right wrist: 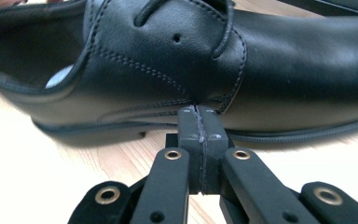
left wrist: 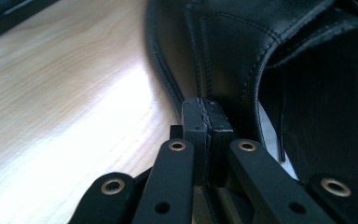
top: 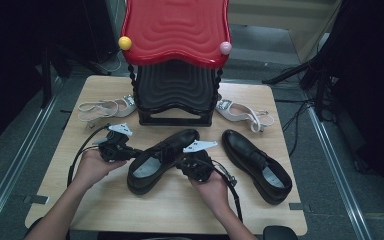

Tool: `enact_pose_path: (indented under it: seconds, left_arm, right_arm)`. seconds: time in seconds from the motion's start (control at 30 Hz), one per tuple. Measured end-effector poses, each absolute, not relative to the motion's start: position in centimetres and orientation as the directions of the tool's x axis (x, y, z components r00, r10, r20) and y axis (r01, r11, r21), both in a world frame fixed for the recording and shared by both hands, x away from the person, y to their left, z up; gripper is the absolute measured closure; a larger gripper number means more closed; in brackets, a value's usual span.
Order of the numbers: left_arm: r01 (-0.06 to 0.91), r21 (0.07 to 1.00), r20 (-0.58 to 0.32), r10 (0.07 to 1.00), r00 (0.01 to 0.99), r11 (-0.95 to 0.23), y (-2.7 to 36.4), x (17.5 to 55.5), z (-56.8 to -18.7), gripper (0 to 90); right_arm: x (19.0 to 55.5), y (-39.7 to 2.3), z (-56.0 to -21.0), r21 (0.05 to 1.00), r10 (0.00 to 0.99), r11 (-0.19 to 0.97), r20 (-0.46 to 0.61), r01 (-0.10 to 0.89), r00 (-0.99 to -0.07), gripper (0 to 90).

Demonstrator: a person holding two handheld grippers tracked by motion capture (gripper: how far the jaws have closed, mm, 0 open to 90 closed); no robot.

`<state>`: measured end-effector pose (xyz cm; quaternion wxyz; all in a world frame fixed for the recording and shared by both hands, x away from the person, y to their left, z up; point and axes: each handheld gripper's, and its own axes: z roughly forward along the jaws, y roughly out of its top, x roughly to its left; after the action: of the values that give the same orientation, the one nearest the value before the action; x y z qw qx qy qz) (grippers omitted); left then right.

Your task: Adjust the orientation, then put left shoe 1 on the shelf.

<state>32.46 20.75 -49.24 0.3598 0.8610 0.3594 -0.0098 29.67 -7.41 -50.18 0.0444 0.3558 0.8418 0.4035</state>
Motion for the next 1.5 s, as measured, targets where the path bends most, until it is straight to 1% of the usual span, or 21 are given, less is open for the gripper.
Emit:
enact_pose_path:
  seconds: [0.17,0.37,0.4,0.5,0.6,0.83,1.0,1.03,1.1,1.17,1.2,1.23,1.3,1.33,1.5]
  left_arm:
    - [0.633,0.622,-0.303,0.603,0.738,-0.462,19.9,31.6,-49.4,90.0]
    - [0.623,0.631,-0.306,0.589,0.748,-0.463,18.9,30.8,-49.6,90.0]
    - [0.623,0.632,-0.319,0.578,0.751,-0.460,18.4,30.6,-49.7,90.0]
    - [0.622,0.640,-0.319,0.581,0.749,-0.451,17.5,30.2,-49.8,90.0]
    - [0.619,0.644,-0.329,0.567,0.755,-0.449,16.5,30.0,-50.0,90.0]
    - [0.601,0.663,-0.316,0.561,0.765,-0.446,14.4,29.3,-50.2,90.0]
    - [0.613,0.666,-0.338,0.559,0.757,-0.426,13.9,29.4,-50.3,90.0]
    - [0.615,0.654,-0.325,0.571,0.754,-0.440,14.2,29.5,-50.2,83.2]
    - [0.618,0.647,-0.324,0.573,0.753,-0.446,14.5,29.7,-50.1,73.2]
    - [0.621,0.650,-0.330,0.574,0.750,-0.439,15.3,29.9,-49.7,72.7]
    - [0.621,0.649,-0.322,0.581,0.747,-0.438,15.9,30.1,-49.3,68.6]
    - [0.623,0.649,-0.324,0.582,0.746,-0.437,16.2,30.2,-49.1,67.7]
    - [0.625,0.653,-0.329,0.583,0.743,-0.427,16.4,30.3,-49.0,68.1]
    - [0.623,0.656,-0.338,0.573,0.747,-0.425,16.7,30.5,-48.6,69.0]
    - [0.609,0.660,-0.328,0.560,0.760,-0.440,17.1,30.9,-47.6,78.4]
  right_arm:
    - [30.0,-8.4,-50.0,0.699,0.640,0.417,0.228,0.581,-0.733,90.0]
    - [30.1,-8.9,-49.8,0.689,0.667,0.419,0.209,0.592,-0.715,90.0]
    - [30.3,-9.3,-49.7,0.686,0.680,0.410,0.209,0.601,-0.703,90.0]
    - [30.5,-10.1,-49.6,0.684,0.690,0.387,0.230,0.618,-0.686,90.0]
    - [30.6,-10.8,-49.5,0.689,0.696,0.381,0.225,0.617,-0.682,90.0]
    - [30.8,-12.2,-49.2,0.688,0.722,0.353,0.230,0.634,-0.652,90.0]
    - [31.2,-12.5,-49.1,0.690,0.731,0.355,0.217,0.631,-0.647,90.0]
    - [31.4,-12.8,-49.1,0.686,0.732,0.352,0.222,0.637,-0.644,90.0]
    - [31.5,-12.9,-49.1,0.685,0.732,0.350,0.226,0.640,-0.643,88.3]
    - [31.5,-13.1,-48.9,0.673,0.734,0.349,0.236,0.652,-0.636,83.3]
    - [31.2,-13.4,-48.5,0.677,0.738,0.350,0.227,0.647,-0.636,80.9]
    - [31.0,-13.5,-48.2,0.680,0.738,0.344,0.231,0.648,-0.634,79.2]
    - [30.9,-13.6,-48.0,0.685,0.736,0.340,0.233,0.644,-0.635,77.9]
    - [30.7,-13.8,-47.6,0.690,0.736,0.334,0.236,0.642,-0.635,75.6]
    - [30.1,-13.9,-46.5,0.690,0.729,0.327,0.250,0.646,-0.637,71.6]
